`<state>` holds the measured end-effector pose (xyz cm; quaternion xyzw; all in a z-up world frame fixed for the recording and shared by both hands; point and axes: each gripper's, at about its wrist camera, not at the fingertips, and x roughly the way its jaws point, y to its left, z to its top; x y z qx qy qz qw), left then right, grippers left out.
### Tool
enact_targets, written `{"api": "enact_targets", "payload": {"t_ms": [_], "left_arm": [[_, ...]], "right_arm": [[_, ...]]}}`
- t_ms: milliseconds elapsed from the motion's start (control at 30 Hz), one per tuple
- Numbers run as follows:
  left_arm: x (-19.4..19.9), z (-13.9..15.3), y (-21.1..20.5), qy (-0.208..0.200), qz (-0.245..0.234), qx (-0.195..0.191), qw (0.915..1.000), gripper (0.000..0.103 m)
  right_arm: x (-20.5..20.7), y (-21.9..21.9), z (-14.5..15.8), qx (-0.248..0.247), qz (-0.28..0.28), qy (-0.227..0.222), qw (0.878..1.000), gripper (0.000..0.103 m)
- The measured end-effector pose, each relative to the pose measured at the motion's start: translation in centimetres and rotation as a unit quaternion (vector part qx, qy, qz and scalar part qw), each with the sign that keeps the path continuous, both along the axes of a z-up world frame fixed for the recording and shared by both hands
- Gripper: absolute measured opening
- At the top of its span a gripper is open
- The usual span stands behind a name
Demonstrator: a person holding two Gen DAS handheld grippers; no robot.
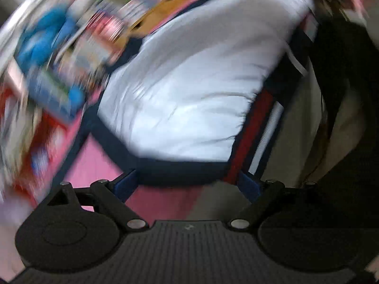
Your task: Fold clothes
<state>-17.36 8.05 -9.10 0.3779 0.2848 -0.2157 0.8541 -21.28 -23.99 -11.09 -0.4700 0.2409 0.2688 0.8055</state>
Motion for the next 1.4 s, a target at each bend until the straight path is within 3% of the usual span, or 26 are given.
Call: {"api": "enact_targets", "payload": {"t_ms": [33, 100, 200, 267, 367, 467, 567, 700, 733, 767, 833, 900, 967, 1300, 1400], "left_arm": [[-0.2, 0.7, 0.9, 0.012, 0.035, -0.039, 0.9986, 0.091], [-0.6, 2.0, 2.6, 0.035, 0.104, -0.116, 0.9872, 0.091], [-1.2, 4.1, 3.6, 0.031, 0.191, -0.224, 0.9553, 0.091], [-1.1, 5.2, 2.6, 0.01, 0.226, -0.262, 0.938, 0.091], [0.3, 5.4, -1.5, -0.03, 0.28, -0.261, 0.9233, 0.092], [2.9, 5.2, -5.5, -0.025, 0.32, -0.245, 0.9148, 0.092], [4.7, 4.5, -8.3, 0.006, 0.312, -0.238, 0.9198, 0.092], [6.3, 3.5, -10.5, 0.016, 0.309, -0.211, 0.9271, 0.092], [6.6, 3.4, -10.6, 0.02, 0.308, -0.21, 0.9278, 0.092], [7.0, 3.3, -10.7, 0.024, 0.306, -0.21, 0.9284, 0.092], [7.2, 3.2, -10.8, 0.033, 0.295, -0.215, 0.9304, 0.086], [7.7, 3.1, -11.1, 0.046, 0.28, -0.219, 0.9335, 0.062], [8.5, 3.0, -11.3, 0.061, 0.28, -0.216, 0.9335, 0.058], [12.6, 3.3, -13.3, 0.082, 0.272, -0.191, 0.9395, 0.056], [14.5, 3.7, -13.4, 0.099, 0.276, -0.195, 0.936, 0.058]], "right_arm": [[-0.6, -0.2, 0.2, 0.002, -0.008, -0.004, 1.0, 0.099], [-1.6, -0.8, 1.1, 0.036, -0.031, -0.005, 0.999, 0.099], [-2.3, -1.4, 3.0, 0.136, -0.074, -0.011, 0.988, 0.1], [-2.0, -0.7, 3.8, 0.209, -0.105, -0.036, 0.972, 0.101], [-0.4, 1.3, 4.2, 0.296, -0.153, -0.064, 0.941, 0.099], [2.2, 3.7, 3.9, 0.351, -0.203, -0.023, 0.914, 0.091], [4.5, 5.7, 3.6, 0.377, -0.226, 0.026, 0.898, 0.086], [5.5, 7.0, 3.6, 0.375, -0.24, 0.029, 0.895, 0.083], [5.6, 7.2, 3.6, 0.375, -0.243, 0.032, 0.894, 0.076], [5.6, 7.2, 3.5, 0.375, -0.245, 0.04, 0.893, 0.061], [5.7, 7.3, 3.4, 0.377, -0.249, 0.056, 0.89, 0.046], [5.6, 7.5, 3.4, 0.377, -0.252, 0.055, 0.89, 0.044], [5.5, 7.5, 3.3, 0.376, -0.253, 0.051, 0.89, 0.044], [5.3, 7.0, 2.8, 0.396, -0.247, 0.039, 0.884, 0.047], [5.3, 6.7, 2.5, 0.404, -0.243, 0.035, 0.881, 0.05]]}}
